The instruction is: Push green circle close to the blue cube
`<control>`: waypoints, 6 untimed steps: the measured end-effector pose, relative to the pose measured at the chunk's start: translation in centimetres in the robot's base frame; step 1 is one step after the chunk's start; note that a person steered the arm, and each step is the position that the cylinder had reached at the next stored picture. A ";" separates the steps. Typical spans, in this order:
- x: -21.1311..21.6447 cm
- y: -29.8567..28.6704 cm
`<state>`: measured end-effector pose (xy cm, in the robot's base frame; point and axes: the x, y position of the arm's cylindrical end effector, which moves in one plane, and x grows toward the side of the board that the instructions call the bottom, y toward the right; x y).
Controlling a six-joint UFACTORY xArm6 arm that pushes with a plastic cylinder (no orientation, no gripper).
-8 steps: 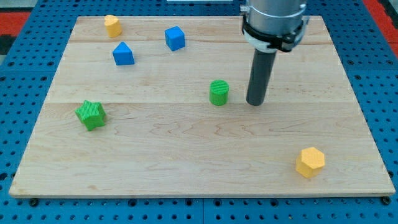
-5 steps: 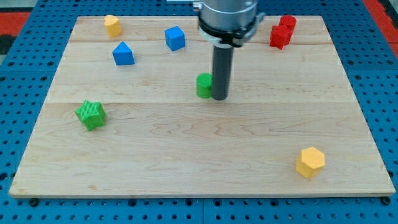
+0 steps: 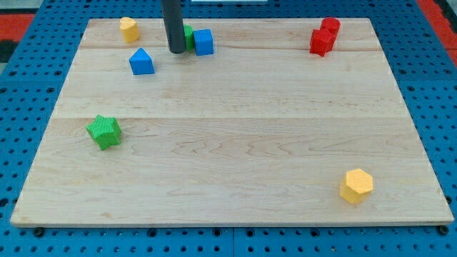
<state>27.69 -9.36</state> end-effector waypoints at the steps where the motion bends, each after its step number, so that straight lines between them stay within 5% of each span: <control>1: -1.3 1.3; 2: -2.8 7.0; 3: 2.3 6.5; 6: -5.7 -2.8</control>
<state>22.01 -12.19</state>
